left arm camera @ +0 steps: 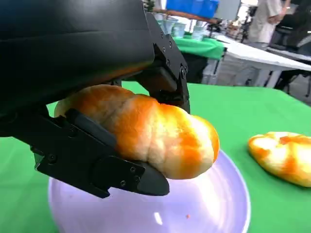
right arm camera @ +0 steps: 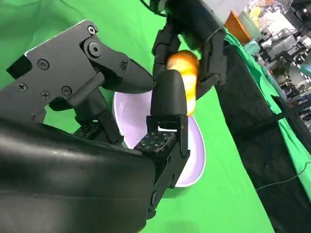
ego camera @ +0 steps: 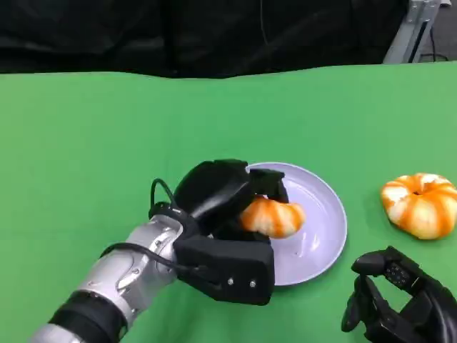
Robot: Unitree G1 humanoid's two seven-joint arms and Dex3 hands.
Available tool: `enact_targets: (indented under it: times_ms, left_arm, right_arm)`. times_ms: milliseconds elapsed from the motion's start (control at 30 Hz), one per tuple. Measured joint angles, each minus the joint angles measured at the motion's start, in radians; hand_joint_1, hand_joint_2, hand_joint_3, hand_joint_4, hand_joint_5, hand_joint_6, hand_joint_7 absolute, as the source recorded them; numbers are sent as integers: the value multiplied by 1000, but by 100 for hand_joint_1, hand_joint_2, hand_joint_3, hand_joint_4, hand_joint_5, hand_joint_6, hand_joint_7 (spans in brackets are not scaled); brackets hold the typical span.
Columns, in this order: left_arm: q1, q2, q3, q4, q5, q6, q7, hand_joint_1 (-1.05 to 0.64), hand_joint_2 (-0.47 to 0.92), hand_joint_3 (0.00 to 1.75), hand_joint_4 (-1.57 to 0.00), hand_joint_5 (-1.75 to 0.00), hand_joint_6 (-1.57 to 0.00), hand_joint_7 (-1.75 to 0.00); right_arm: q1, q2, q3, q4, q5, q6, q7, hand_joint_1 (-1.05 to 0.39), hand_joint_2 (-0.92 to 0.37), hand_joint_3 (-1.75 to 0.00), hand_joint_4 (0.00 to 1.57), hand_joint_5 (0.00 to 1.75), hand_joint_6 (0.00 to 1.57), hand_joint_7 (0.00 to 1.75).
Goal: Grasp the bread from the table and place it into the plate.
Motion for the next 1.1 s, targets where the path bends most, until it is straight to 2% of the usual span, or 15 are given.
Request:
enact_targets:
  times_ms: [133,167,200,267,300,333,367,400,433,533,867,1000,1067,1100]
  left_arm:
    - [-9,-10,-3,72,7,-27,36,-14,92,33,-67,-162,-78,-113]
    - [-13,-11,-5,87,9,-36,44,-15,92,32,-67,-157,-79,-104]
    - [-19,-11,-7,102,11,-43,53,-19,92,29,-67,-145,-85,-77]
    - [-28,-12,-8,118,12,-52,60,-21,92,28,-68,-138,-92,-55]
    - [-30,-12,-8,124,12,-56,61,-34,92,34,-54,-117,-79,-44]
    - [-31,-12,-8,131,12,-60,61,-64,92,46,-28,-67,-52,-25]
    - [-31,-12,-9,134,12,-60,59,-79,92,52,-15,-40,-38,-14]
    - [-31,-11,-11,133,13,-55,55,-94,92,60,-6,-16,-18,-6]
    - [-31,-9,-13,128,17,-43,43,-99,92,63,-3,-8,-11,-3]
    - [-31,8,-24,103,26,-13,-7,-104,92,67,0,-1,-1,0]
    - [-27,43,-26,54,20,4,-55,-105,92,68,0,0,0,0]
    - [2,53,12,40,-52,-55,-57,-105,92,55,0,0,-5,-2]
    - [25,63,36,19,-96,-92,-70,-95,92,29,-3,-1,-19,-4]
    - [46,68,58,-5,-138,-110,-86,-81,92,18,-11,-5,-29,-5]
  right_arm:
    - [0,5,4,0,0,0,-4,-16,-51,-110,84,175,83,141]
    - [0,5,4,0,0,0,-5,-16,-52,-110,84,175,83,141]
    - [0,4,5,0,0,0,-5,-16,-52,-110,84,175,82,141]
    - [0,4,5,0,0,0,-5,-16,-52,-110,84,175,82,142]
    - [0,3,5,0,0,0,-4,-16,-52,-110,84,175,82,142]
    - [0,3,5,0,1,0,-4,-16,-52,-110,84,174,82,141]
    - [0,3,4,0,1,0,-4,-16,-52,-109,84,174,82,141]
    - [1,3,4,0,1,0,-4,-17,-52,-109,84,174,83,141]
    - [1,3,4,0,1,0,-4,-17,-52,-108,84,174,83,140]
    - [1,3,4,0,2,0,-4,-17,-53,-108,84,175,83,140]
    - [1,3,3,4,3,-4,10,-17,-54,-105,84,174,84,138]
    - [2,3,3,3,3,-3,6,-17,-53,-106,83,175,83,140]
    - [2,4,4,3,3,-3,4,-16,-53,-107,83,175,82,141]
    - [3,4,4,2,3,-2,4,-16,-54,-107,83,175,82,141]
